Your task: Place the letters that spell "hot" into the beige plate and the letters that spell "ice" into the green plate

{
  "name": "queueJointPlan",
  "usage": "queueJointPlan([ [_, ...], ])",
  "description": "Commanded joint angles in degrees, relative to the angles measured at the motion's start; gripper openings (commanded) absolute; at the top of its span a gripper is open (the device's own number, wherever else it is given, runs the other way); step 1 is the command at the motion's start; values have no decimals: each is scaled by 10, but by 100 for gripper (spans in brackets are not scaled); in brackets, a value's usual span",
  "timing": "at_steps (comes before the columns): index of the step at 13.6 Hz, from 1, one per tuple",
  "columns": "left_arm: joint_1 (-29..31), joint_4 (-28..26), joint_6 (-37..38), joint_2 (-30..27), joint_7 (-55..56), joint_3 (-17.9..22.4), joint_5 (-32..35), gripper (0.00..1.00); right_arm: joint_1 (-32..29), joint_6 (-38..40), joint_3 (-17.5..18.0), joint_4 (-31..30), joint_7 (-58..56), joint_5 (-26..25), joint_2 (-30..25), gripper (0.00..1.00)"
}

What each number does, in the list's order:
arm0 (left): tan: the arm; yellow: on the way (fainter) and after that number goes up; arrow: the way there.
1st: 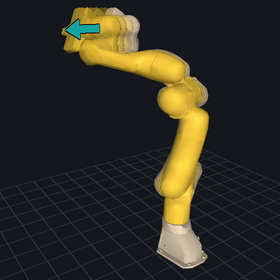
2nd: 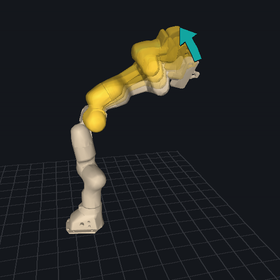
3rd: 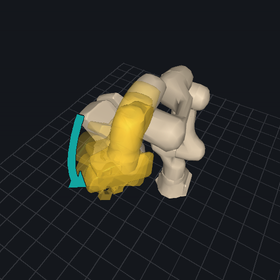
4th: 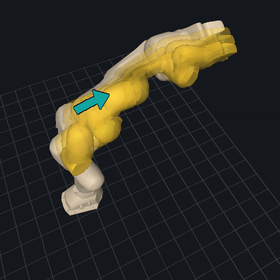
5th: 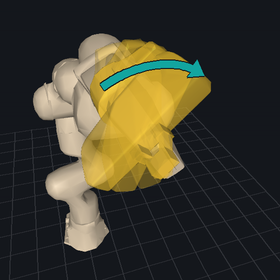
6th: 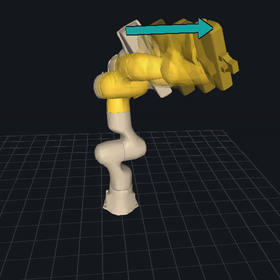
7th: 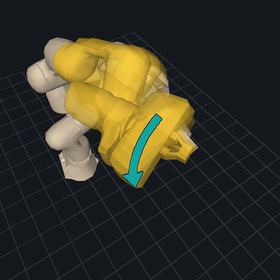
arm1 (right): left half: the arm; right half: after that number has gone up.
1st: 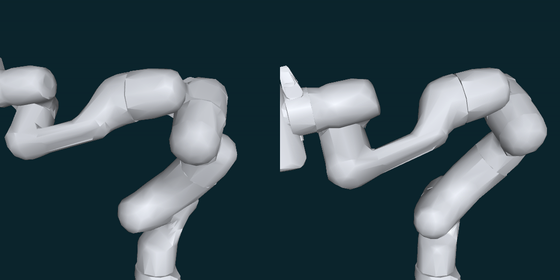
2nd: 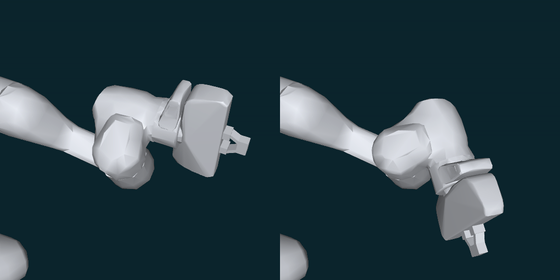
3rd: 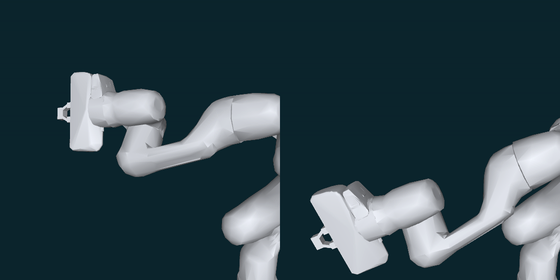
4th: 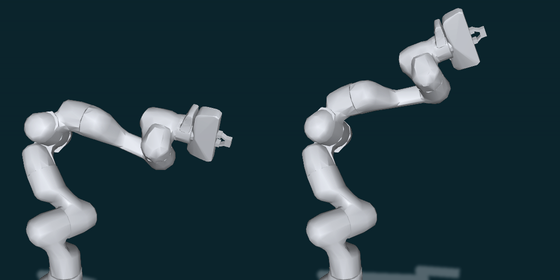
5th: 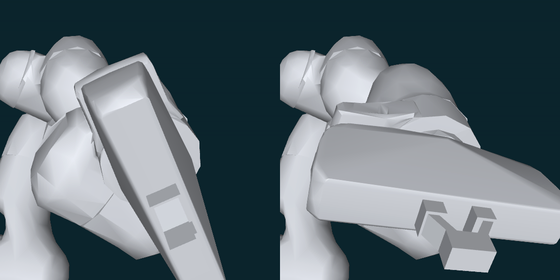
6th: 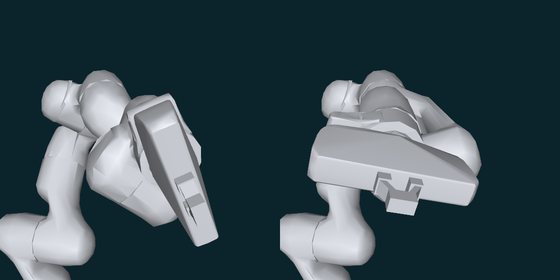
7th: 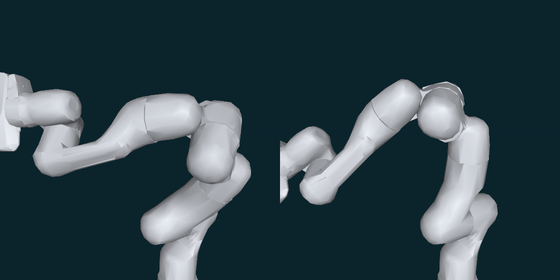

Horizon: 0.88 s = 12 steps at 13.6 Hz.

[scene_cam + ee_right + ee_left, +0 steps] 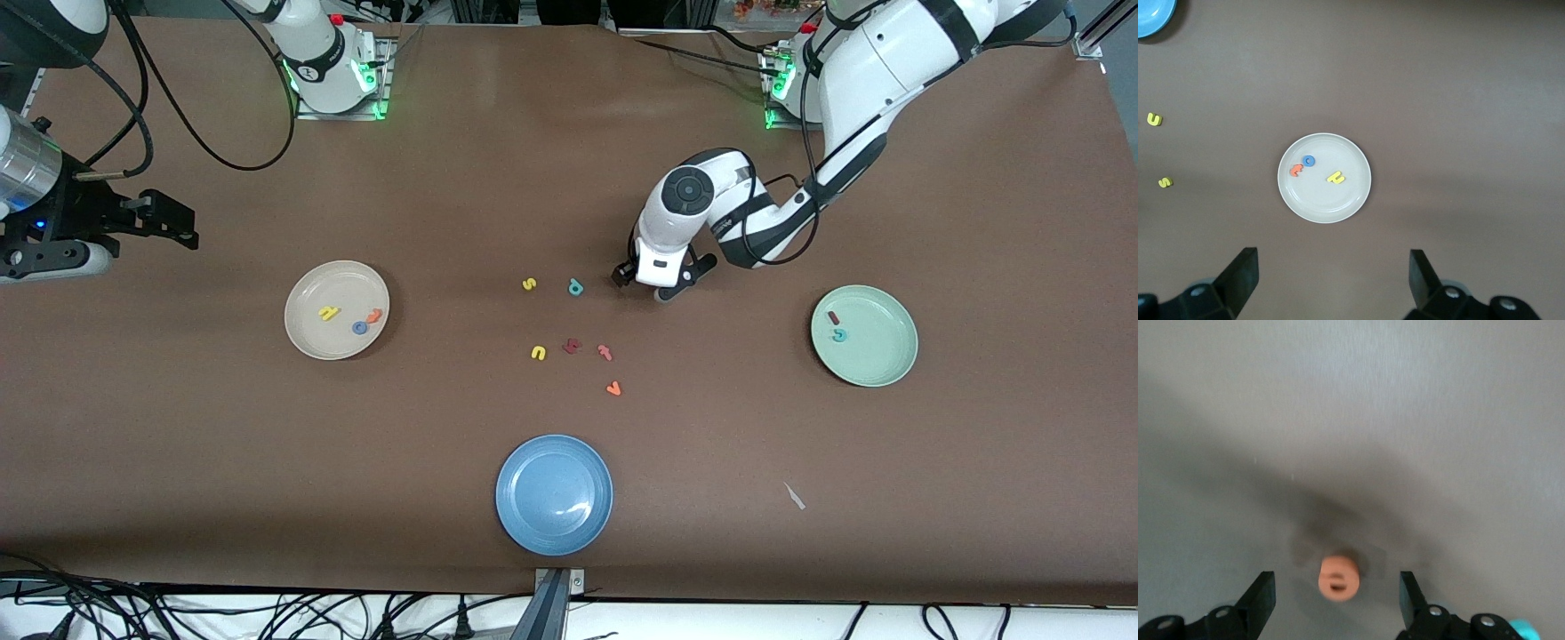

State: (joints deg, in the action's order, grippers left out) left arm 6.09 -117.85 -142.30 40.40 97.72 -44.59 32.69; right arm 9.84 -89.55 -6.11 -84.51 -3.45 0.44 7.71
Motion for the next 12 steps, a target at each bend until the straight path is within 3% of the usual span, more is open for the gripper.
queueJointPlan([
  [1, -15, 7, -23, 10, 17, 26, 24, 80, -4, 10, 0, 11, -11, 14, -2, 100],
  [9, -57, 8, -25, 11, 45, 41, 23, 78, -4, 10, 1, 11, -11, 14, -1, 100],
  [10, -62, 9, -25, 12, 45, 42, 22, 76, -4, 10, 1, 11, -11, 14, -1, 100],
  [11, -60, 9, -25, 12, 44, 42, 23, 60, -4, 10, 1, 10, -11, 14, -1, 100],
  [12, -60, 9, -25, 12, 44, 42, 23, 53, -4, 10, 2, 10, -11, 14, -1, 100],
])
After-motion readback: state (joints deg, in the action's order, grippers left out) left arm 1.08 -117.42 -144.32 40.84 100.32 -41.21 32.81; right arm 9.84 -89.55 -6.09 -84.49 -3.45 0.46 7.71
